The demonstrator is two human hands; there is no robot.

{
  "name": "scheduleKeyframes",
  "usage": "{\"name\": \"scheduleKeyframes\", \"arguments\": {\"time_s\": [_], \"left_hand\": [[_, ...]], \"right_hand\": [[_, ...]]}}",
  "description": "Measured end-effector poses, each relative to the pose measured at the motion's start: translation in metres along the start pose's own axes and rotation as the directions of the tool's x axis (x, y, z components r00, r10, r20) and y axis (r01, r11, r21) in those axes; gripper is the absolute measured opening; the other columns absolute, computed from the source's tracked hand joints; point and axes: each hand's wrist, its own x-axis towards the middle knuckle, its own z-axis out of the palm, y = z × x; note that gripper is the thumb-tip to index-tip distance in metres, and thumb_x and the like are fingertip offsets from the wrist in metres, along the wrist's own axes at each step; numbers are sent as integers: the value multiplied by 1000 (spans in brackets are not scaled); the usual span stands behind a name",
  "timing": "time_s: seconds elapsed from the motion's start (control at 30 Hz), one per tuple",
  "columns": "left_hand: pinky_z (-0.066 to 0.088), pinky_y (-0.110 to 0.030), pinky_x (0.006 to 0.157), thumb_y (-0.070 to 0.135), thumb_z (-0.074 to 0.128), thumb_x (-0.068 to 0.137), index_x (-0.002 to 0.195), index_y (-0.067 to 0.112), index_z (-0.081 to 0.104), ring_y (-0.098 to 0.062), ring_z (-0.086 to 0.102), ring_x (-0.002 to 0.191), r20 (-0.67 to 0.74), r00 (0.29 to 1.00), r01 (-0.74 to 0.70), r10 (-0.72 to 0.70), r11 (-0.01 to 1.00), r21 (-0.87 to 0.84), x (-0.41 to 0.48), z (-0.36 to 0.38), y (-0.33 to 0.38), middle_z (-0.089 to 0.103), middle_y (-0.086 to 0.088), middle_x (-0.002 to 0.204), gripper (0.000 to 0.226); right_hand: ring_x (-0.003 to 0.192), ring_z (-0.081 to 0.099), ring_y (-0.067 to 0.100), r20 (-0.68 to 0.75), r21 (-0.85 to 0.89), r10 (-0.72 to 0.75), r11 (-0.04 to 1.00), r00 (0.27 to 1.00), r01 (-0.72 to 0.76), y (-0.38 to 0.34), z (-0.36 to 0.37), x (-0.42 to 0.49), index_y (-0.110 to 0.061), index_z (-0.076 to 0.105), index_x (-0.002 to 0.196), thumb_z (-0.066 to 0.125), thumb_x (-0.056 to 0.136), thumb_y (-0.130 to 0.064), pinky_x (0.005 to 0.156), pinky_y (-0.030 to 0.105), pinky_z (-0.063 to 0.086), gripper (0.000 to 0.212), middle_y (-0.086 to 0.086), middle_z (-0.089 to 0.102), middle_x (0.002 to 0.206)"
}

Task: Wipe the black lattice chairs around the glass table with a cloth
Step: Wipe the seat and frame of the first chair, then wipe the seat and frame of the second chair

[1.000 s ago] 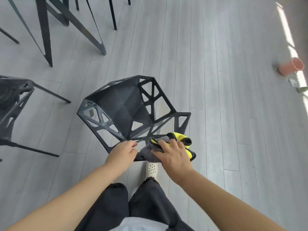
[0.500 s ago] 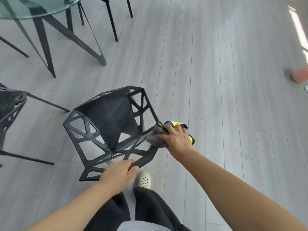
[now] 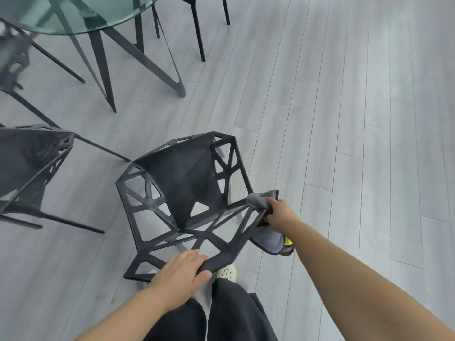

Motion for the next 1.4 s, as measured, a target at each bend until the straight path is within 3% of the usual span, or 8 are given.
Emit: {"name": "scheduleKeyframes", "arguments": {"time_s": [0.27,0.4,0.6,0.73,0.9,1.13,1.3,1.4], "left_hand": [[23,-33,113,68,16,88,143,34,29,-13,21,141,36,999,18,-19,1000,11,-3,-4,4,23,8,154,66],[25,-32,109,77,-7,63,139,30,35,-11,24,139,17,999,-36,36,999,12,-8,-10,6,29,8,149,99],[35,-33,80,53,27,94,87,28,42,-20,47,105,-79,992,-100,97,994,-38,-22,-19,-6,43,6,98,30],[42,-36,84,44,45,91,91,22,50,-21,50,102,-184,965,-194,185,980,-33,-68,-41,-40,50,3,99,23],[20,-29,111,31,46,92,134,22,45,-13,25,139,-374,881,-266,289,957,114,-165,-85,-140,42,3,141,43],[16,-20,109,29,46,97,139,27,40,-7,19,141,-685,704,-41,-186,953,-300,-305,-102,-340,29,6,150,42],[18,-11,99,28,56,92,126,24,54,-8,35,131,-714,553,-4,-429,856,-517,-355,-68,-445,45,6,134,35],[19,-11,98,21,61,90,121,29,54,-8,36,129,-678,532,21,-507,808,-588,-355,-54,-492,48,5,131,33]], "right_hand": [[96,47,22,-279,292,86,956,956,-1,-13,20,-49,-30,52,125,40,83,4,78,30,43,56,1,40,110],[102,47,20,-334,340,38,937,942,82,-25,34,-99,-35,61,116,42,78,8,91,33,46,61,-4,42,105],[101,46,12,-404,357,-36,914,914,194,-65,77,-178,-62,50,91,47,69,11,89,24,43,76,-19,42,103],[101,48,13,-527,335,-38,909,849,249,-117,100,-216,-60,51,93,49,71,11,88,27,45,74,-14,45,104],[103,49,17,-606,278,-99,903,789,326,-209,140,-241,-48,63,103,50,71,12,89,34,47,69,-5,49,110],[107,48,24,-542,85,-404,846,737,527,-382,208,-239,-36,62,118,59,72,11,92,35,41,66,2,46,114],[99,48,7,-402,102,-569,751,717,653,-478,240,-243,-43,51,119,68,75,5,77,7,37,67,-5,44,115],[101,48,8,-396,115,-582,737,711,666,-526,258,-229,-43,45,116,73,71,3,83,12,38,70,-6,40,119]]}}
